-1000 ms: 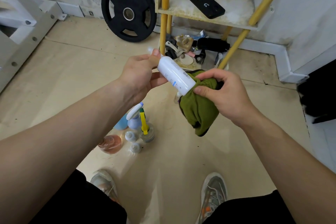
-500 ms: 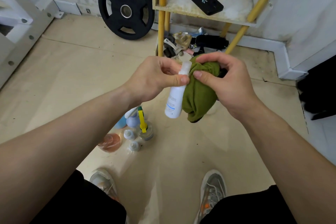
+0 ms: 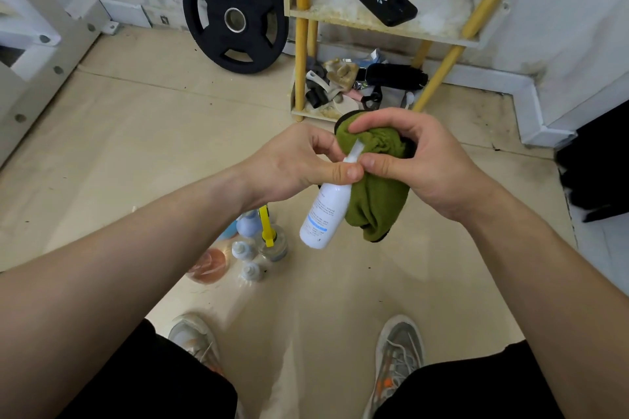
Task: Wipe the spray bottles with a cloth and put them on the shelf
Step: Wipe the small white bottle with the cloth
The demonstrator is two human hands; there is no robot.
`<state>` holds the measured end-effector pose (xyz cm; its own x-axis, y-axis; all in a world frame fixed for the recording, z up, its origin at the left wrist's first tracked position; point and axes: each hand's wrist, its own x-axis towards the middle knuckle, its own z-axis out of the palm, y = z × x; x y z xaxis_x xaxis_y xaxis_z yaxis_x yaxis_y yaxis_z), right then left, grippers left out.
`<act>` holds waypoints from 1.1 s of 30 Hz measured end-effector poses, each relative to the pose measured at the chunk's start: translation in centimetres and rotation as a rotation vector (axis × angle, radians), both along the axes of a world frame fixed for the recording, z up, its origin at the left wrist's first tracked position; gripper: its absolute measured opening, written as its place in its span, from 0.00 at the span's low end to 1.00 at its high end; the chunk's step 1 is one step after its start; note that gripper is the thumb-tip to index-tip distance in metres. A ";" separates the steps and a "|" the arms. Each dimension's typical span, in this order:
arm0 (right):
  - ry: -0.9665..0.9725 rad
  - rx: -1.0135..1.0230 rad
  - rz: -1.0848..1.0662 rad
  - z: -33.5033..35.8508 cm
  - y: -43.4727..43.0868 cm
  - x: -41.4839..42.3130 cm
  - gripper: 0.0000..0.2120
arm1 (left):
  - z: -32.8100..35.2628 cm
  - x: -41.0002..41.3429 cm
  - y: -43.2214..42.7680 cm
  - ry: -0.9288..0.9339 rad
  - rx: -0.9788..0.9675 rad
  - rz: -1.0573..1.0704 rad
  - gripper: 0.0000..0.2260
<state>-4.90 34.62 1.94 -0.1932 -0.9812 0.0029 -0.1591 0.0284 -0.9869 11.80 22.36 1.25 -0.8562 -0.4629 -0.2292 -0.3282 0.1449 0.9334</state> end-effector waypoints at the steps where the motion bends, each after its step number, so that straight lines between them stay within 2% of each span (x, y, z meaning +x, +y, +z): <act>1: -0.011 -0.002 -0.012 -0.1 0.0 -0.1 0.14 | 0.0 0.0 0.2 0.011 0.018 0.013 0.25; 7: -0.134 -0.035 -0.145 -1.0 -0.2 -1.0 0.12 | -0.1 0.3 -0.6 0.016 0.355 -0.006 0.18; 12: -0.226 -0.040 -0.215 -1.0 -0.2 -1.0 0.13 | -0.6 0.7 -1.4 -0.069 0.393 -0.117 0.21; 16: -0.241 -0.070 -0.258 -0.6 -0.1 -1.6 0.13 | -0.5 0.9 -1.0 -0.014 0.237 -0.136 0.15; 18: -0.247 -0.068 -0.264 -0.5 -0.1 -1.8 0.11 | -0.4 0.8 -0.6 0.028 0.232 -0.086 0.14; 21: -0.200 -0.023 -0.303 -1.4 -0.4 -1.5 0.18 | 0.0 0.6 0.0 0.067 0.209 0.007 0.11; 25: -0.150 0.063 -0.312 -2.2 -0.5 -0.2 0.26 | -0.2 0.3 0.3 0.007 -0.109 0.138 0.09; 28: -0.120 0.052 -0.329 -1.9 -0.4 0.1 0.23 | -0.1 0.3 0.7 -0.003 -0.330 0.179 0.13; 33: -0.013 0.013 -0.409 -1.7 -0.9 0.4 0.21 | 0.4 0.3 1.4 -0.045 -0.549 0.226 0.17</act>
<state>-4.46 33.77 0.28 -0.5675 -0.8232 -0.0143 -0.1197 0.0997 -0.9878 12.11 23.72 1.63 -0.7179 -0.6934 0.0615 -0.4443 0.5244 0.7264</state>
